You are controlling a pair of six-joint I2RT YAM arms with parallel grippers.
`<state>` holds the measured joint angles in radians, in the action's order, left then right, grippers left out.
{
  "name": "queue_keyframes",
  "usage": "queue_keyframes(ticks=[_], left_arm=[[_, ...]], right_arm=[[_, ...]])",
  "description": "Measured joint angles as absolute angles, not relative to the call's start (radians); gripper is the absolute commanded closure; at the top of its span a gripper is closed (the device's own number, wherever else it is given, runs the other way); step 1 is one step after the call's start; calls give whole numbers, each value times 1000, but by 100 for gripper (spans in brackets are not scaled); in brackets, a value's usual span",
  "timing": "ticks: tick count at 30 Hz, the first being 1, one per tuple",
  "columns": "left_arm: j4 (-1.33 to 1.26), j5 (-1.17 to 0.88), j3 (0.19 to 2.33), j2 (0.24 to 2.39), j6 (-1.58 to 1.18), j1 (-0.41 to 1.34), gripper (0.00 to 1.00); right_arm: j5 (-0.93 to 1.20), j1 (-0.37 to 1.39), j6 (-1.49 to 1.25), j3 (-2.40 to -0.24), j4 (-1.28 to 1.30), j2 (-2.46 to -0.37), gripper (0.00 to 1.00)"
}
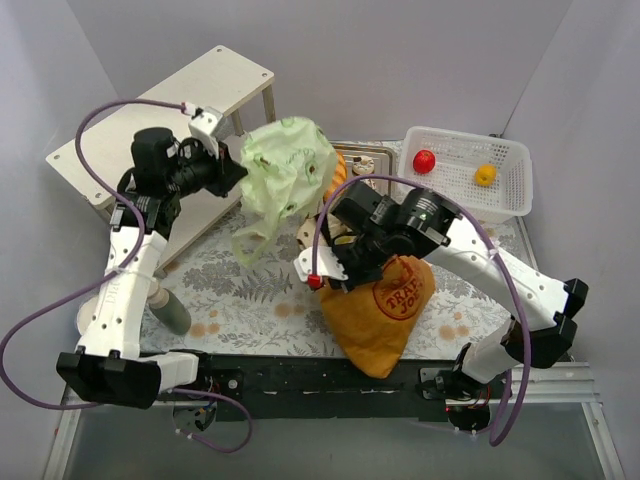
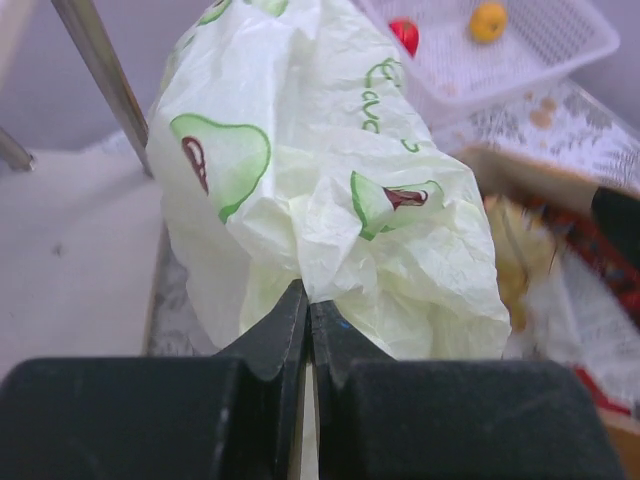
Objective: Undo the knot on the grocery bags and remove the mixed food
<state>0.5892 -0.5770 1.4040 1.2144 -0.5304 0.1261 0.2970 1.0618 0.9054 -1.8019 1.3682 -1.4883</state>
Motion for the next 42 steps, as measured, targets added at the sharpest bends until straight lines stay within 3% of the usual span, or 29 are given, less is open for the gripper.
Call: queue_keyframes(ticks=[2,3,6,10,11,14,18,22,29,31,32,34,35,36,37,38,41,42], left_arm=[[565,-580,1484,1256,-550,126,100],[545,-585,1527,1283,-559,126,100],[513,-603,1586,1334,-577,126,100],[478,-687,1619,1398,-612,126,100],[472,-712,1620,1411,-622,126,100],[461,-776,1620,1451,-648,130,100],[459,-839,1620,1493,-660,155,100],[461,-871,1621,1514,-651,225,100],[479,-899,1652,1526,-609,344,100],[481,-905,1654,1526,-599,345,100],[487,-907,1654,1526,-594,344,100],[498,-907,1654,1526,-587,343,100],[501,-908,1654,1526,-584,343,100],[502,-910,1653,1525,-582,343,95],[502,-910,1652,1524,-580,342,86],[505,-910,1649,1523,-579,342,67],[509,-907,1642,1518,-567,342,33],[512,-900,1638,1514,-567,342,29]], right_arm=[[316,1095,900,-1831,1344,-1520,87],[326,1114,897,-1831,1331,-1528,71],[344,1140,876,-1807,1304,-1526,48],[299,1139,805,-1834,1255,-1510,36],[260,1139,784,-1874,1242,-1510,26],[135,1119,739,-1988,1109,-1479,12],[-57,1067,752,-1933,811,-1328,1],[-170,1041,800,-1695,536,-1191,1],[-274,1012,807,-1401,248,-1282,1],[-307,991,805,-1323,204,-1314,5],[-321,977,803,-1303,192,-1324,19],[-338,942,788,-1292,173,-1334,37],[-333,914,777,-1295,165,-1334,54],[-327,883,762,-1301,161,-1333,64],[-315,845,745,-1312,162,-1333,75],[-295,799,727,-1322,170,-1333,92],[-228,659,679,-1361,227,-1333,99],[-213,618,664,-1368,249,-1330,99]])
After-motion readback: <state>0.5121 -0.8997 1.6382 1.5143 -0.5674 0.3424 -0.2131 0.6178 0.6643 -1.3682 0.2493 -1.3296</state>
